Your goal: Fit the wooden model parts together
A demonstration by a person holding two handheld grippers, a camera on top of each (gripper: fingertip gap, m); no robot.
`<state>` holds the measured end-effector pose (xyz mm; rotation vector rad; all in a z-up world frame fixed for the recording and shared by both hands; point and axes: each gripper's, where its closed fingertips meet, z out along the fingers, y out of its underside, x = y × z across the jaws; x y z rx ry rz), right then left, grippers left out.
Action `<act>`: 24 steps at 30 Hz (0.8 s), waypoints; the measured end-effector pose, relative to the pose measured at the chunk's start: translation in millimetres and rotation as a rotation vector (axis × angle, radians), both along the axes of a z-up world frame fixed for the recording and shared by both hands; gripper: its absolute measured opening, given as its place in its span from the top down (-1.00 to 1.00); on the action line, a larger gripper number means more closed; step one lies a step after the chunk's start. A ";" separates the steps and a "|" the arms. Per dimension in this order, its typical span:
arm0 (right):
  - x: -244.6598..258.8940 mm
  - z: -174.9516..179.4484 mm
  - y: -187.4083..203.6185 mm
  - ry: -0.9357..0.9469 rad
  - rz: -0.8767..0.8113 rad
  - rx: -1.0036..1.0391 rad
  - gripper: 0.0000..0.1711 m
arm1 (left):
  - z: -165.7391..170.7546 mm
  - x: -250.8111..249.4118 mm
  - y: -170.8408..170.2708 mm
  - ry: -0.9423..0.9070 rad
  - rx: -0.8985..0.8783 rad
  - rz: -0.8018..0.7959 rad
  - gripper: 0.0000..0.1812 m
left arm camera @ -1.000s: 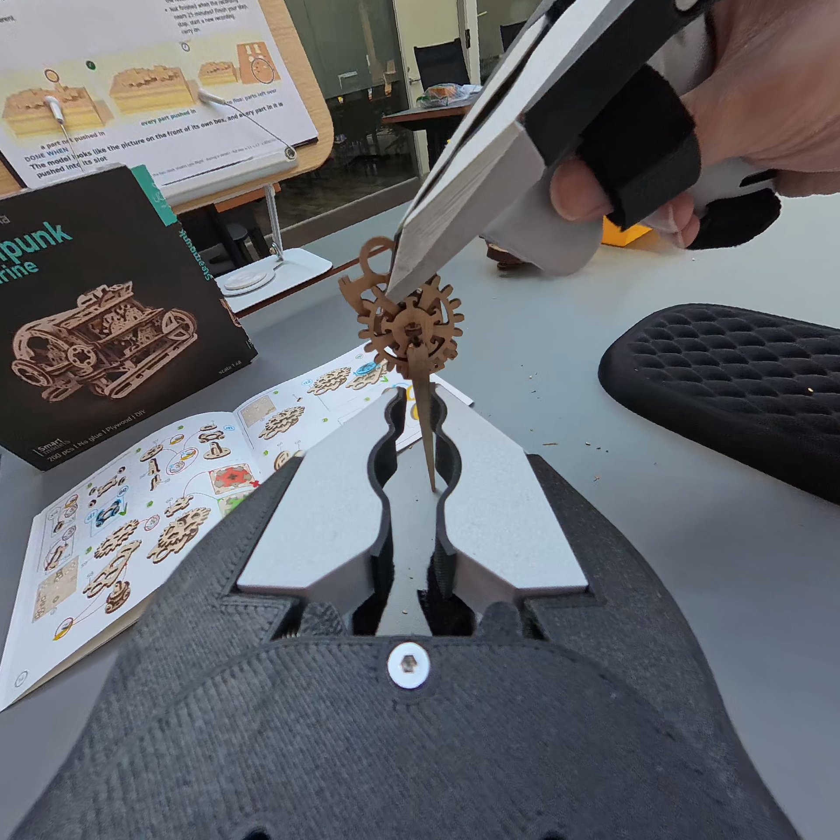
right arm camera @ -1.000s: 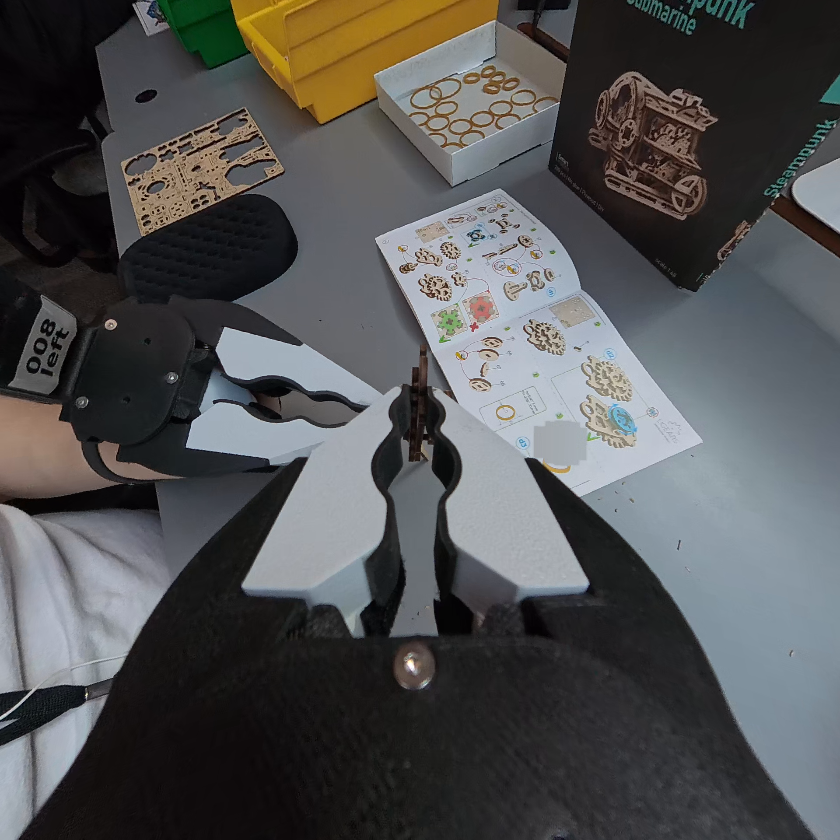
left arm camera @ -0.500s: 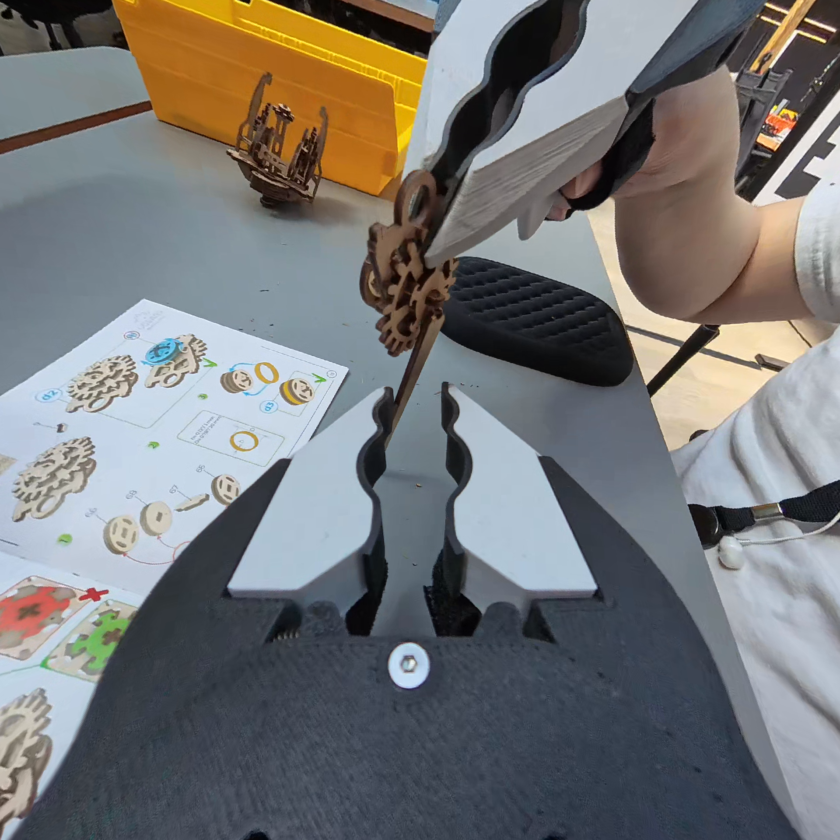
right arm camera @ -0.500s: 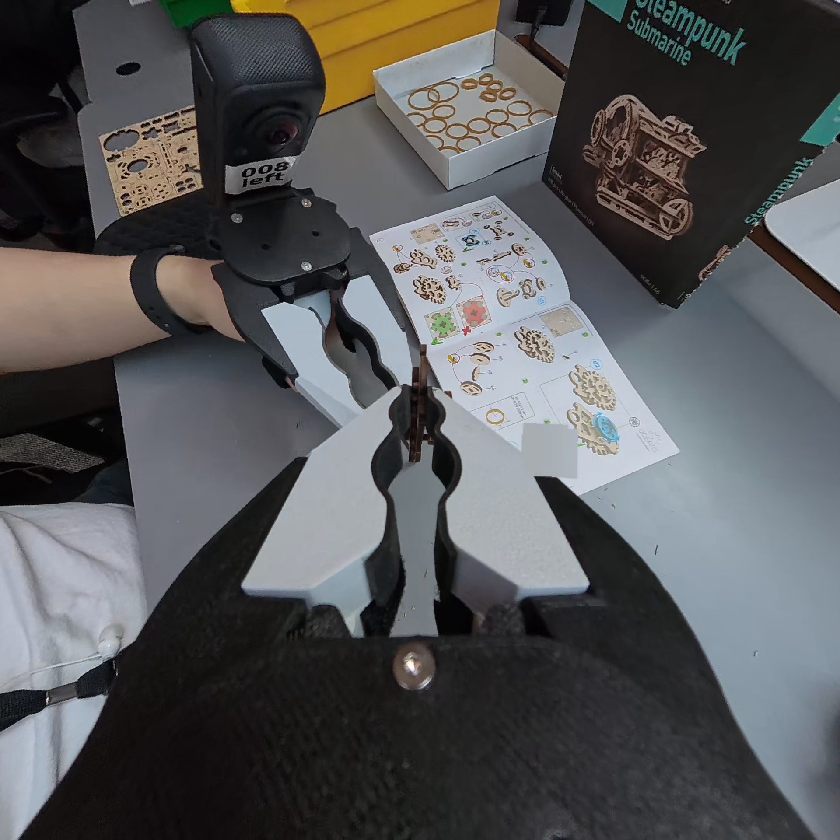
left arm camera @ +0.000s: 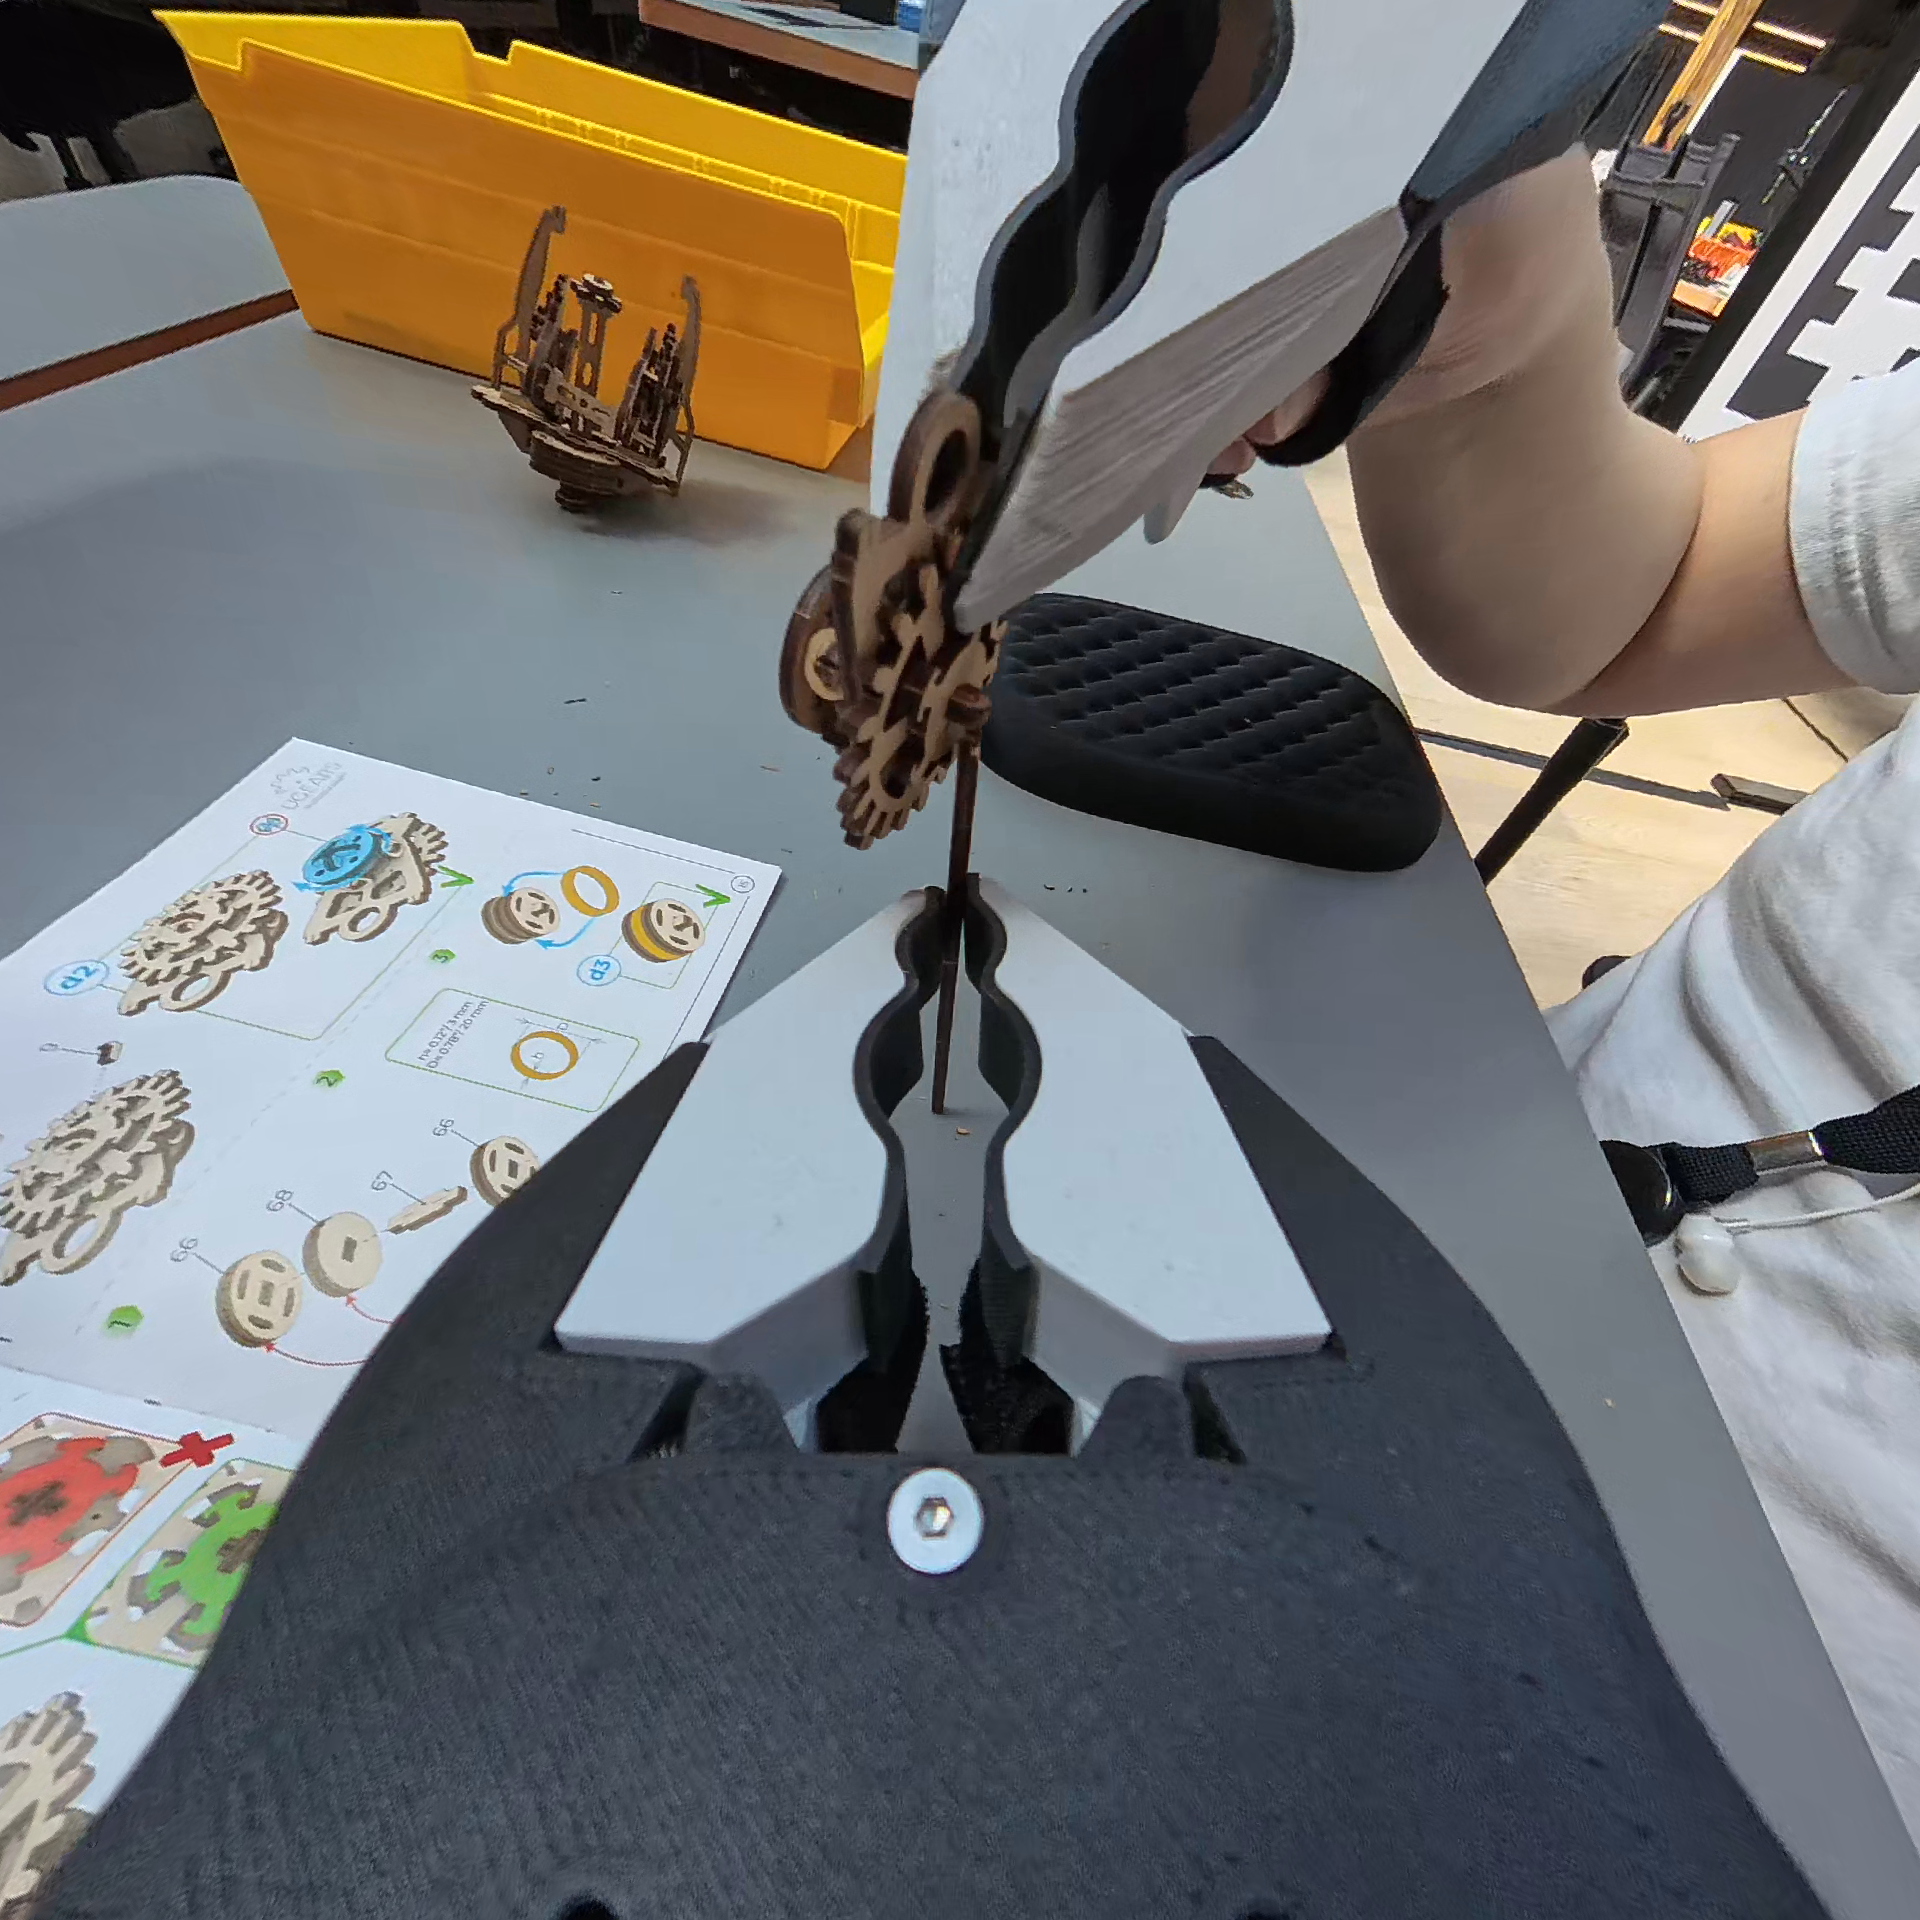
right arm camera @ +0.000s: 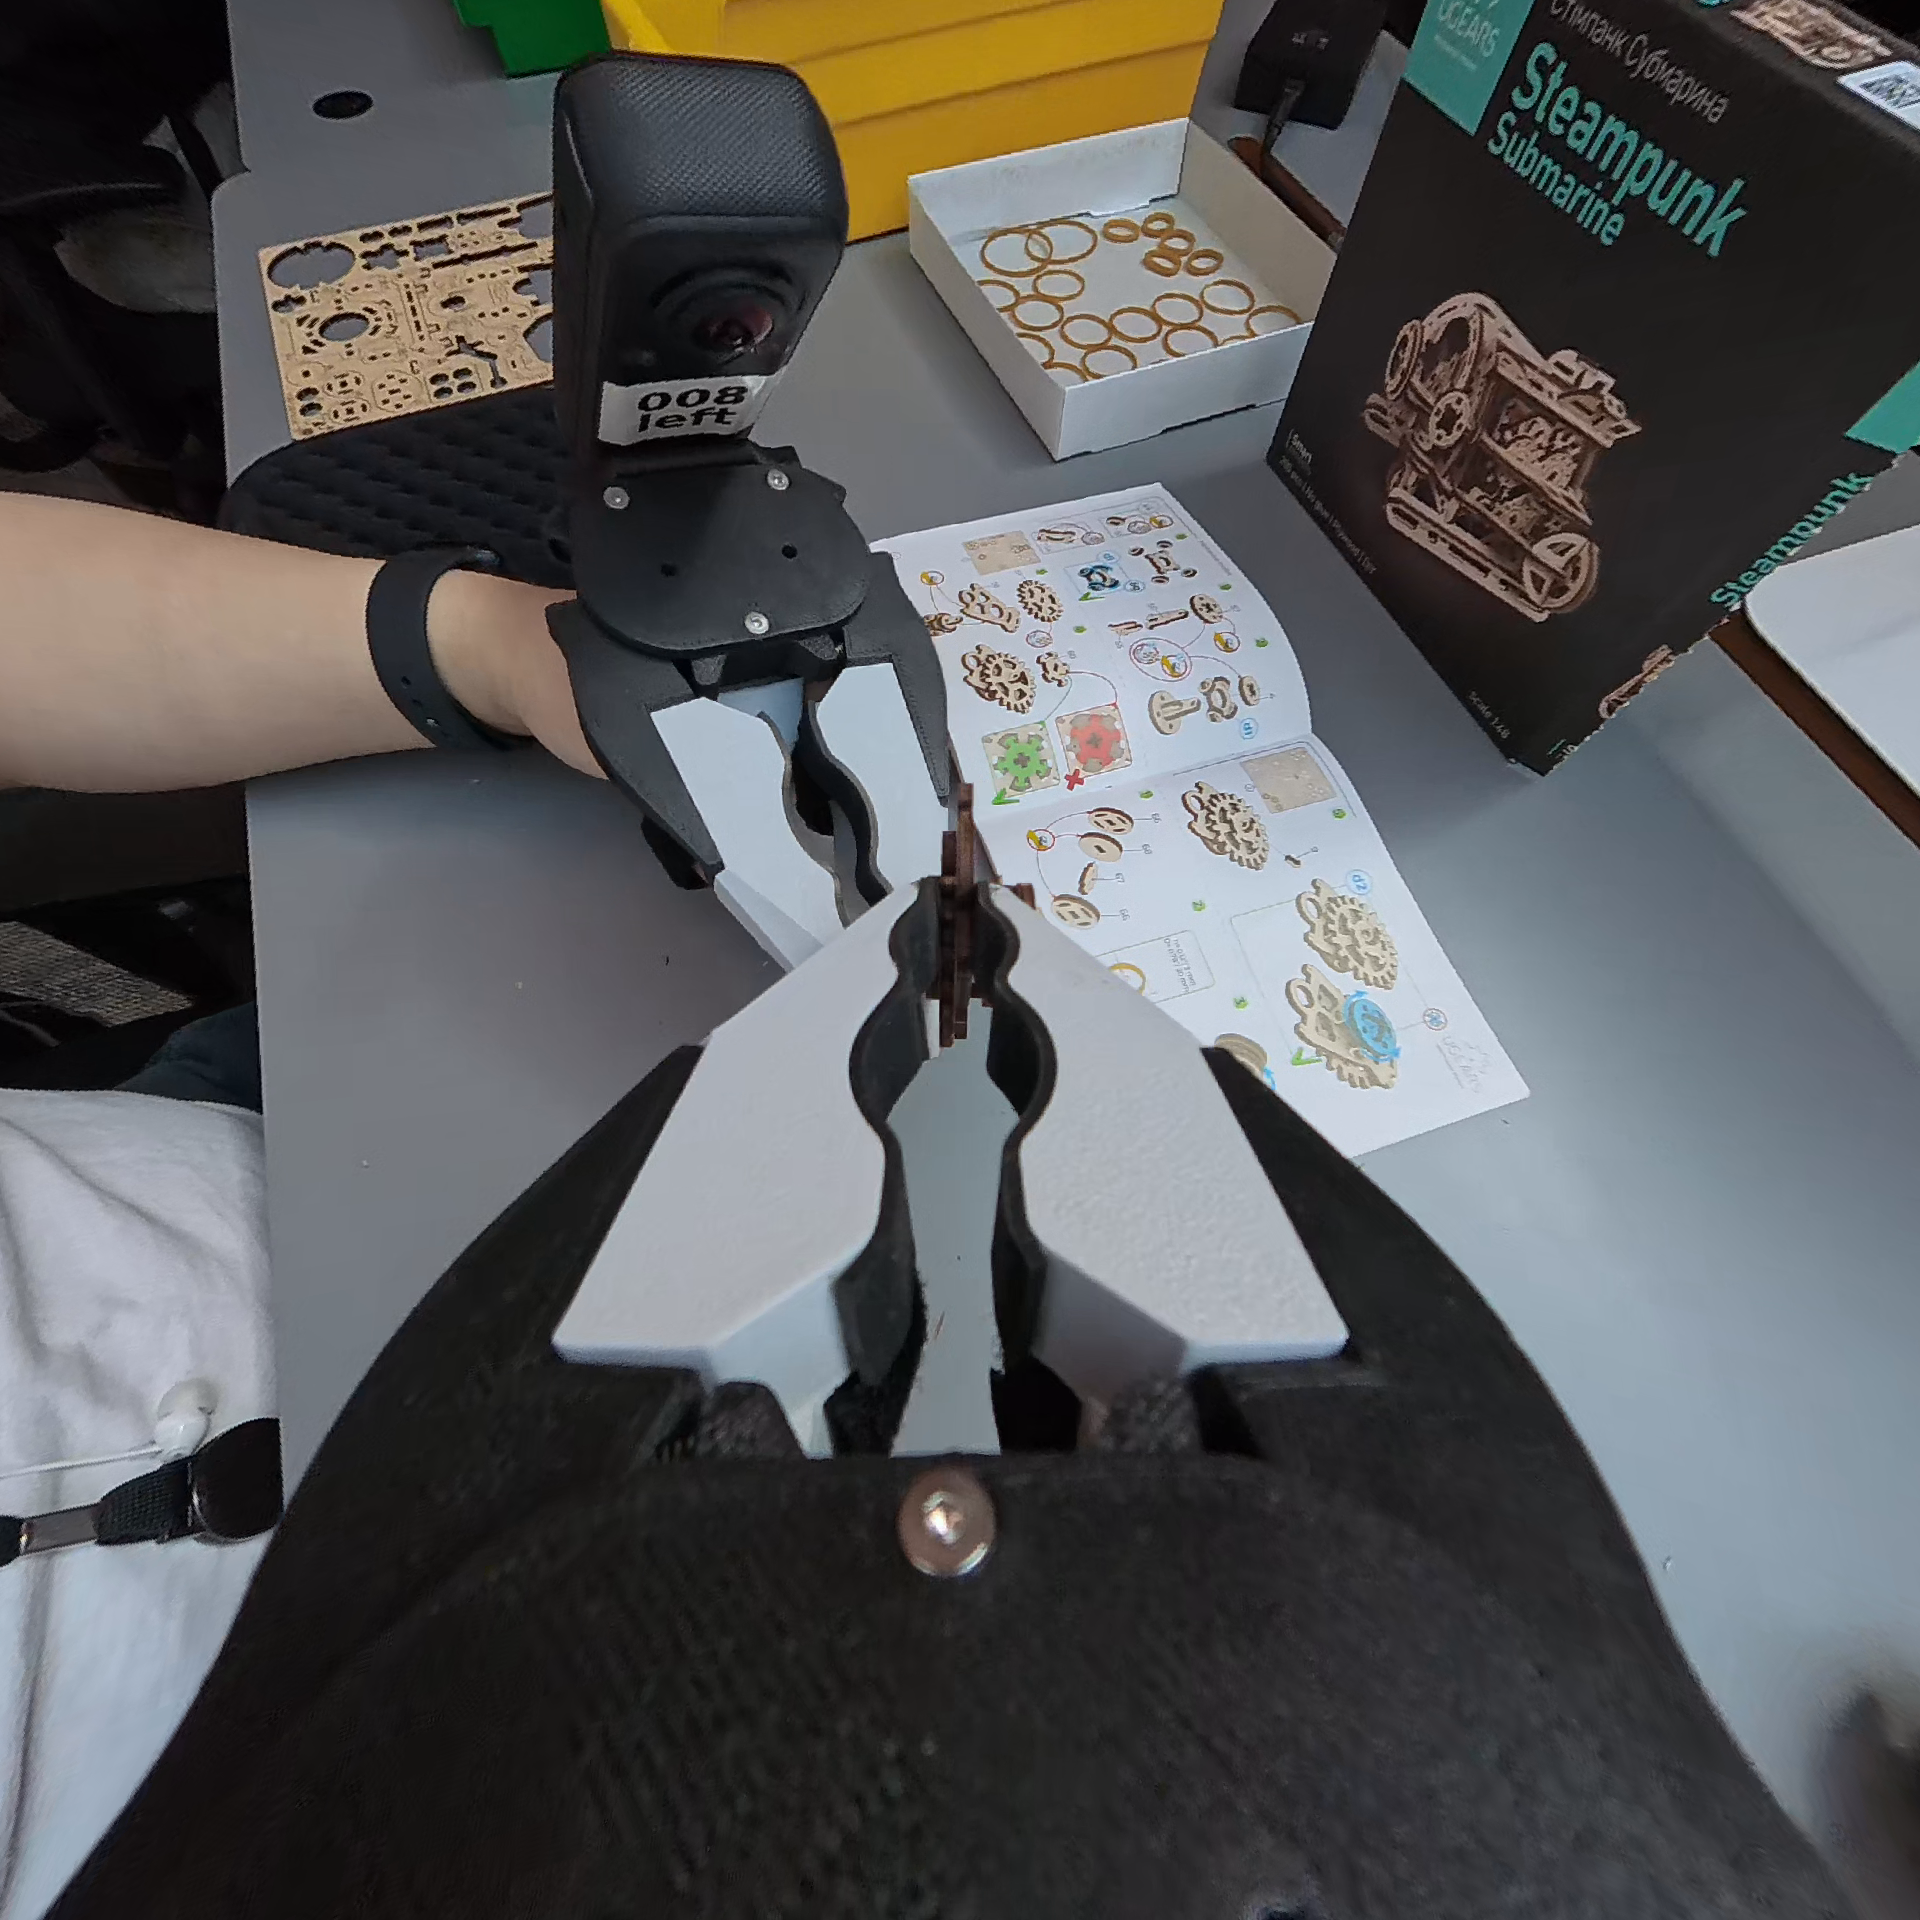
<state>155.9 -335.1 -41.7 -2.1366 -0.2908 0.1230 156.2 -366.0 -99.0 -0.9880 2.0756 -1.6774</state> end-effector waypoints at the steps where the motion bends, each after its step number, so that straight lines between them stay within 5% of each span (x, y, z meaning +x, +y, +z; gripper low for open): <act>1: -1.5 0.1 -1.1 0.015 0.011 -0.014 0.95 | -0.1 -0.7 -0.8 -0.014 0.016 0.001 1.00; 20: -13.8 0.5 -10.8 -0.049 0.193 -0.079 0.94 | 0.0 -6.6 -6.6 -0.095 0.113 -0.032 1.00; 24: -16.5 20.1 -12.2 -0.080 0.210 -0.055 0.94 | 22.4 -5.0 -5.8 -0.184 0.156 -0.027 1.00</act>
